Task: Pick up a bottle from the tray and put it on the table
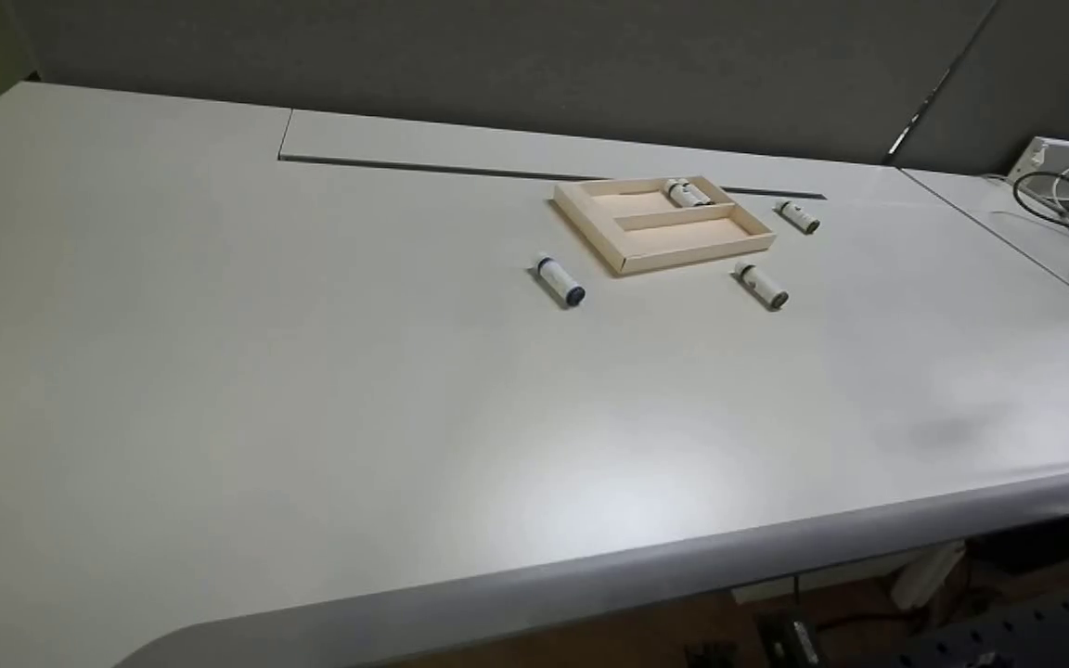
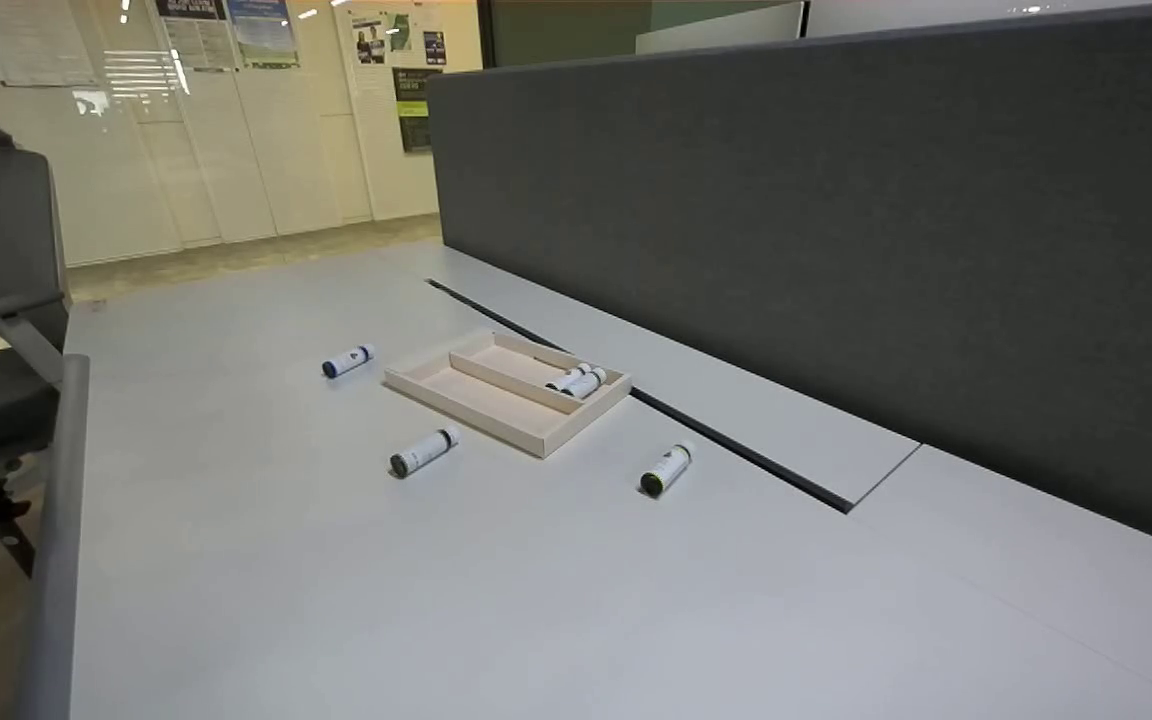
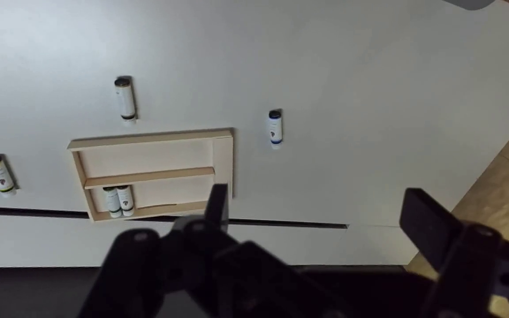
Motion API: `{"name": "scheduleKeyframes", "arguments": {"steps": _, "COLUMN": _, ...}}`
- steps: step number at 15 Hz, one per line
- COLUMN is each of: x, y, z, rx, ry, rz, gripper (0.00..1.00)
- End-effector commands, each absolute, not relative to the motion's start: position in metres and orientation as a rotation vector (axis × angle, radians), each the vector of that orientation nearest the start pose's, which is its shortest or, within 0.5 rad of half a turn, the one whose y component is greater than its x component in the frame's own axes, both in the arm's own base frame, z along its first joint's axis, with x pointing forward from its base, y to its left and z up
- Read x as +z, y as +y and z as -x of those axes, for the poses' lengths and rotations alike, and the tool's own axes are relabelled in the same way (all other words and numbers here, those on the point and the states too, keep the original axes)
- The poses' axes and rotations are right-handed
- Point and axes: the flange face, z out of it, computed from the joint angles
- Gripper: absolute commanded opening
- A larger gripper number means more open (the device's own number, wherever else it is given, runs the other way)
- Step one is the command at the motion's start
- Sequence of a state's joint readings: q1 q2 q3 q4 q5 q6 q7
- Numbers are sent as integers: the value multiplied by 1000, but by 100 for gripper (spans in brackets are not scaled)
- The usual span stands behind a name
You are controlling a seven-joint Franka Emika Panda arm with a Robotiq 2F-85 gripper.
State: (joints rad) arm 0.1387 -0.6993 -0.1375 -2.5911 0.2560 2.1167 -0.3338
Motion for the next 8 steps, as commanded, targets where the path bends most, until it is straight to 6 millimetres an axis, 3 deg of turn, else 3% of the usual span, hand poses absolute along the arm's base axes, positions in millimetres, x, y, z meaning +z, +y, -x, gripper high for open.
{"name": "scheduleKeyframes", "arguments": {"steps": 1, "x": 496, "y": -41, "z": -430, "rx": -304, "ry": -442, "rz": 2785, "gripper": 100}}
{"name": "scheduleKeyframes", "arguments": {"steps": 4, "x": 499, "y": -86, "z": -476, "rx": -289, "ry": -366, "rz": 2839, "gripper": 100}}
{"name": "scheduleKeyframes", "arguments": {"steps": 6, "x": 504, "y": -112, "z": -507, "rx": -299, "ry": -162, "rz": 2892, "gripper": 100}}
{"name": "scheduleKeyframes", "arguments": {"steps": 7, "x": 495, "y": -95, "z": -473, "rx": -330, "ry": -291, "rz": 2857, "gripper": 100}}
{"name": "scheduleKeyframes", "arguments": {"steps": 8, "x": 496, "y": -106, "z": -487, "rx": -329, "ry": -247, "rz": 2876, "gripper": 100}}
